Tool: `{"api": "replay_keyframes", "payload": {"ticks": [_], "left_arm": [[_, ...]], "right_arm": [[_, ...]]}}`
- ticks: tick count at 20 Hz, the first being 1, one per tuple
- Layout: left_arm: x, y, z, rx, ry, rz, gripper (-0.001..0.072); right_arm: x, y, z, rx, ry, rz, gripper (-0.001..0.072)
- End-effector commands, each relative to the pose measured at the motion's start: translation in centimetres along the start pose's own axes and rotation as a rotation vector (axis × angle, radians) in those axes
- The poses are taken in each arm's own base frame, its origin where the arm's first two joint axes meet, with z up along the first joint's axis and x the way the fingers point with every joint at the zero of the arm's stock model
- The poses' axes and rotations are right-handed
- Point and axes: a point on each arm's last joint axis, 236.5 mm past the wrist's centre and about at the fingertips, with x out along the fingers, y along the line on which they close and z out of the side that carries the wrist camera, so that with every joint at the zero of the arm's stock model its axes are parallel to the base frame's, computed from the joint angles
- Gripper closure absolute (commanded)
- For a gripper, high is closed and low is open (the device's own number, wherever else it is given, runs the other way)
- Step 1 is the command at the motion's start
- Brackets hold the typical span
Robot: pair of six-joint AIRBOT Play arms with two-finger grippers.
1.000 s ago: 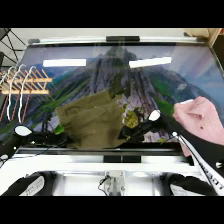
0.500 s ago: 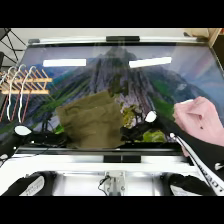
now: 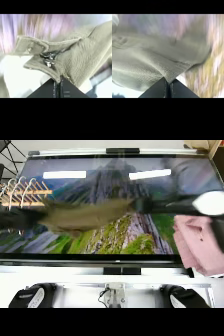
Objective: Fold the shirts.
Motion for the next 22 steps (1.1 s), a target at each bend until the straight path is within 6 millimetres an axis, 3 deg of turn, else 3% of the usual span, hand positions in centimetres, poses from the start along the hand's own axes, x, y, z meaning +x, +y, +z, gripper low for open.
{"api": "replay_keyframes", "payload": {"ticks": [1, 3, 5, 7, 9, 12, 15, 19, 22], "left_arm": [[-11.8, -10.3, 8.4, 0.151, -0.341, 0.023, 0.0643], [-15.9, -14.1, 9.9, 0.187, -0.45, 0.011, 0.0643], [-18.3, -16.5, 10.2, 0.178, -0.506, -0.008, 0.0643], [-18.4, -17.1, 8.7, 0.149, -0.457, -0.014, 0.0642], [-16.8, -16.1, 5.1, 0.092, -0.286, 0.0, 0.0642], [-14.7, -14.0, -0.2, -0.037, -0.032, 0.023, 0.0642], [-11.9, -11.6, -2.5, -0.154, 0.087, 0.009, 0.0642], [-5.3, -6.0, -9.6, -0.343, 0.357, -0.029, 0.0642], [1.6, -0.7, -13.7, -0.506, 0.399, -0.047, 0.0642]], "right_arm": [[-13.0, 8.9, 6.9, -0.247, -0.373, 0.013, 0.0637], [-18.9, 13.5, 7.5, -0.335, -0.519, 0.035, 0.0636], [-23.4, 16.0, 7.1, -0.366, -0.62, 0.025, 0.0637], [-26.2, 16.6, 5.9, -0.339, -0.663, -0.011, 0.0636], [-27.1, 15.8, 4.5, -0.296, -0.645, -0.059, 0.0637], [-24.1, 12.9, 0.6, -0.221, -0.415, -0.124, 0.0636], [-19.3, 6.9, -4.5, -0.113, -0.037, -0.246, 0.0636], [-12.6, -0.3, -8.6, 0.026, 0.261, -0.313, 0.0636], [-6.4, -5.1, -8.9, 0.061, 0.301, -0.312, 0.0637]]}}
